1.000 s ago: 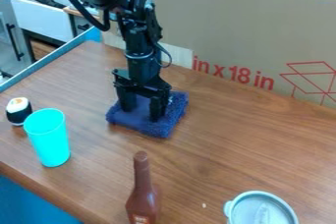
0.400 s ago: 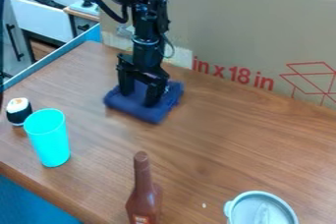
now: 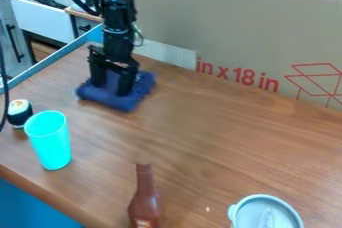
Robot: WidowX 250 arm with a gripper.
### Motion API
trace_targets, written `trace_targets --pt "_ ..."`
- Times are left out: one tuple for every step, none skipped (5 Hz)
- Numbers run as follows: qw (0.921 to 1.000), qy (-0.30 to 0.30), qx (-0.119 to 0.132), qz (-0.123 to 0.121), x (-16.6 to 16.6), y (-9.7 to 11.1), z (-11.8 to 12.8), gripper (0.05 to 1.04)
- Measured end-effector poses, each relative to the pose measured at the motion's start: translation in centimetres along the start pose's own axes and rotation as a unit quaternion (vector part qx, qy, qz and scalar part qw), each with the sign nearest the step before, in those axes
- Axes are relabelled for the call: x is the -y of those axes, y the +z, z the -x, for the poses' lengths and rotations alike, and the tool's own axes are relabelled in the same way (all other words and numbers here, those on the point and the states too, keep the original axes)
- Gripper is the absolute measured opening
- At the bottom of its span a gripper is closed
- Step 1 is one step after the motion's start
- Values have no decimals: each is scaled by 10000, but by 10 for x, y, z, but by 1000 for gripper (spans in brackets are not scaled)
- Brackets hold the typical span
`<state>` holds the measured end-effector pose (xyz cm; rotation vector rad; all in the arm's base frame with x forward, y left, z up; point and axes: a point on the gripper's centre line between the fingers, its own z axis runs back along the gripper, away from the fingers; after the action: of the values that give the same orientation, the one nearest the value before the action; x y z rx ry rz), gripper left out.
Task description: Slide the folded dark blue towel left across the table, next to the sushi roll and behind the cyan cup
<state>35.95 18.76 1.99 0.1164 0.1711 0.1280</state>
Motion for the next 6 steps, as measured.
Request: trace_targets --pt "9999 77 -109 -44 -19 -3 1 1001" --pt "9999 154 -65 -33 -32 -5 5 1001" --pt "10000 28 27 -55 -34 -4 6 1001" --pt "9996 -49 232 160 -31 -2 28 1001" --pt "9979 -145 495 392 -24 9 48 1001" --pt "9938 -329 952 479 -13 45 66 1000"
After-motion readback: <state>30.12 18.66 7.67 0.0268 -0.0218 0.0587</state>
